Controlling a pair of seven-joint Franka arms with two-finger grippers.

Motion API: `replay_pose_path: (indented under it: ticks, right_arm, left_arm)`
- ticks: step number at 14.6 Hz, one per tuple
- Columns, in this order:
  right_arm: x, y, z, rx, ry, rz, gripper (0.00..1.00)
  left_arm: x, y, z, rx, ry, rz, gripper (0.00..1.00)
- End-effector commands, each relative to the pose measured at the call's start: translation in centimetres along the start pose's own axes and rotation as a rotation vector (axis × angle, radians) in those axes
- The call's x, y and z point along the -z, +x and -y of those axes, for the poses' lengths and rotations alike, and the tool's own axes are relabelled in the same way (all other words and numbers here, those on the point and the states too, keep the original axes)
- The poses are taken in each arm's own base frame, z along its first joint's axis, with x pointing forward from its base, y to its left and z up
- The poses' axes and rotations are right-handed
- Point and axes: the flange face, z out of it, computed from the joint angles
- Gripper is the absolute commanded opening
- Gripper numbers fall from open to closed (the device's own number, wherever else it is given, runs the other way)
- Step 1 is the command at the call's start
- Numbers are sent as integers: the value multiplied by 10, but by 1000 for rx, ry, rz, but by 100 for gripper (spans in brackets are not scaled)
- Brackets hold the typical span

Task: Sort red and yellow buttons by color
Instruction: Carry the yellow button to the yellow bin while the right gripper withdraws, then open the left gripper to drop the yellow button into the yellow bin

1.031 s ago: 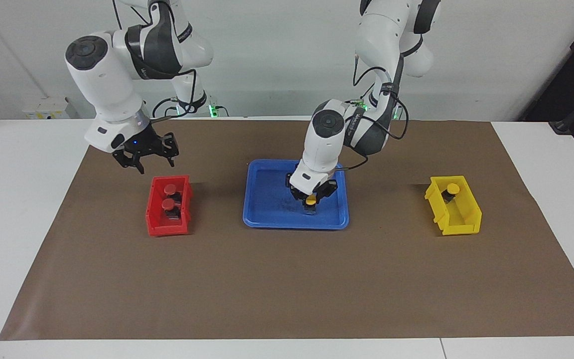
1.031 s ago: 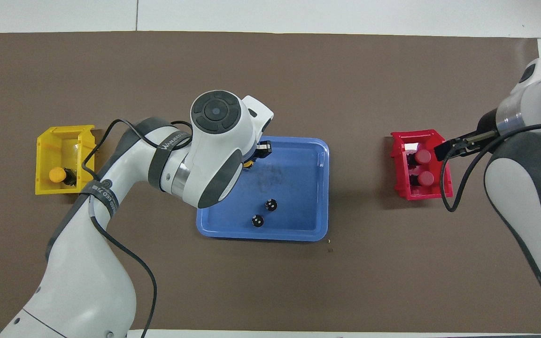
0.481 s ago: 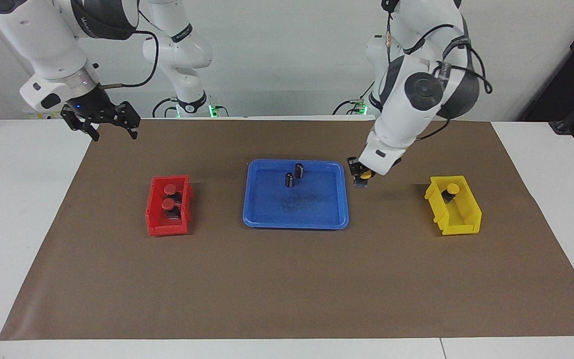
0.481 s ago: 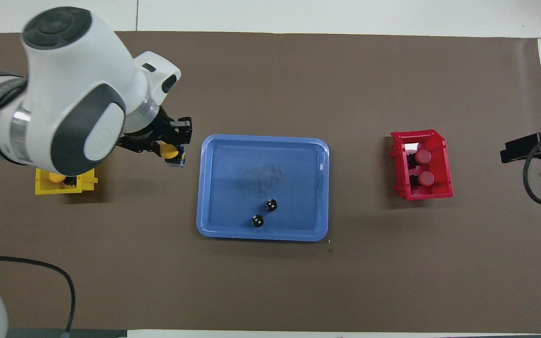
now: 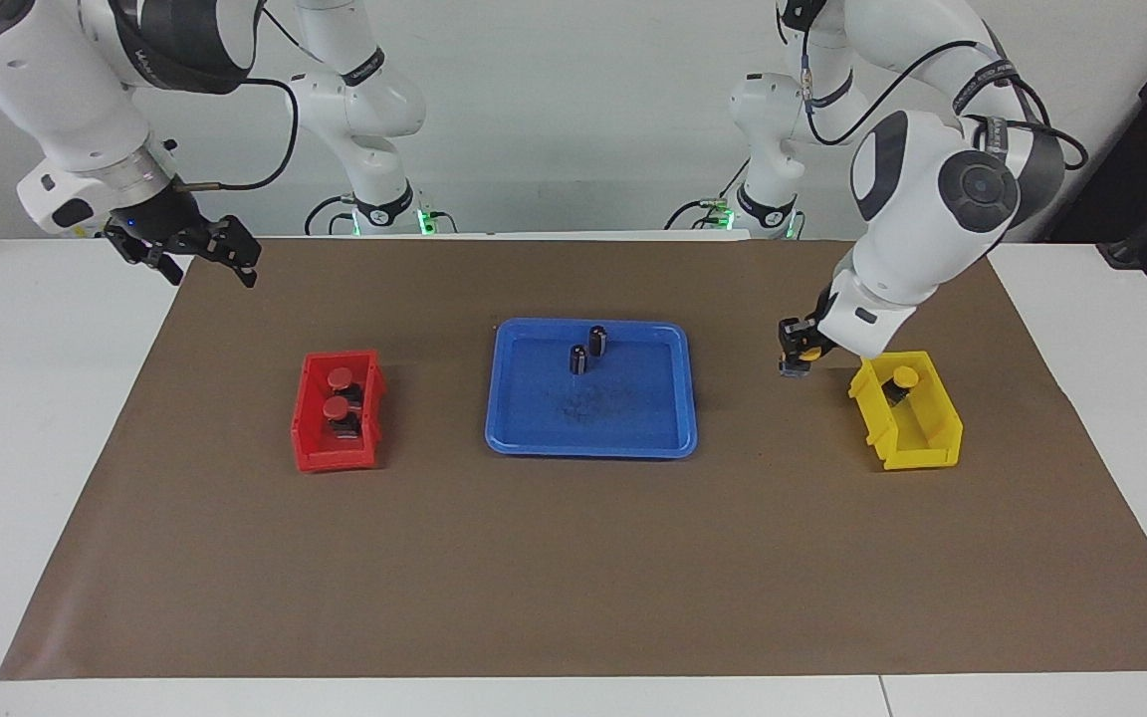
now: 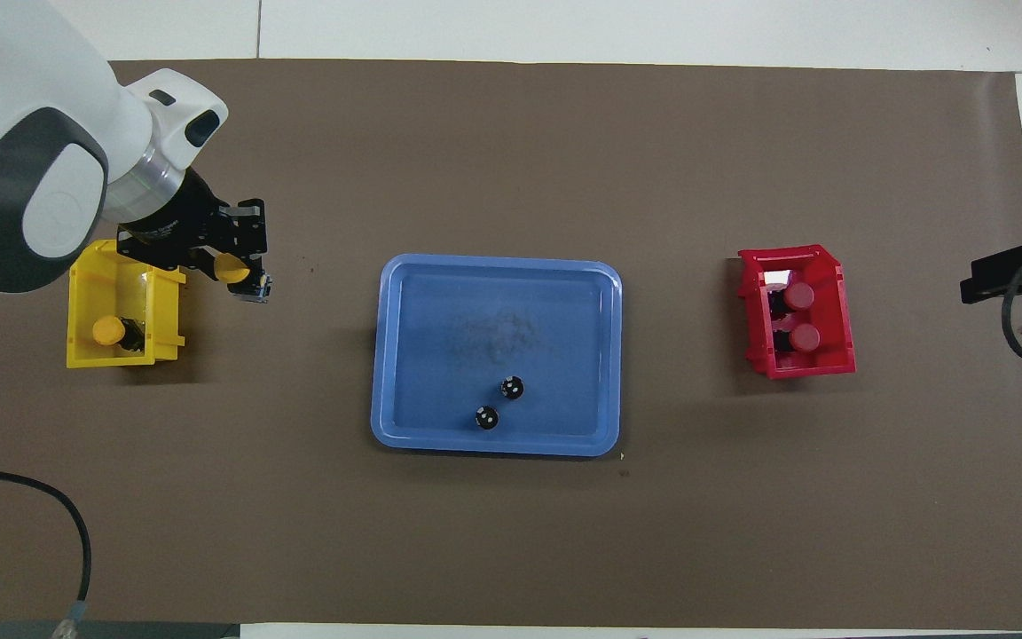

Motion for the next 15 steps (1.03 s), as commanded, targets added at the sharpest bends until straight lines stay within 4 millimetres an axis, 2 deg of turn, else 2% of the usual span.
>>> replay_pose_path:
  ticks: [1,3,4,9,12,14,15]
  right_arm:
    - [11,3,2,-18,-8,-10,100]
    - [11,2,2,-18,-8,-7,100]
    - [11,1,3,-16,-8,-5,100]
    - [12,-4,7,-6,-25,12,100]
    - [7,-4,7,-6,-25,19,100]
    - [6,-5,6,-6,-25,23,100]
    - [5,-5,5,-8,-23,28,100]
  left_arm:
    - [9,18,68,56,0,-14,1]
    - [11,26,108,175,-9,-24,1]
    - [12,32,120,211,-12,-59,1]
    - [-17,51,179,320,-28,-173,1]
    - [-49,59,194,341,-36,-213,1]
    - [-70,59,196,340,-37,-203,1]
    - [-84,58,191,330,-35,-201,1]
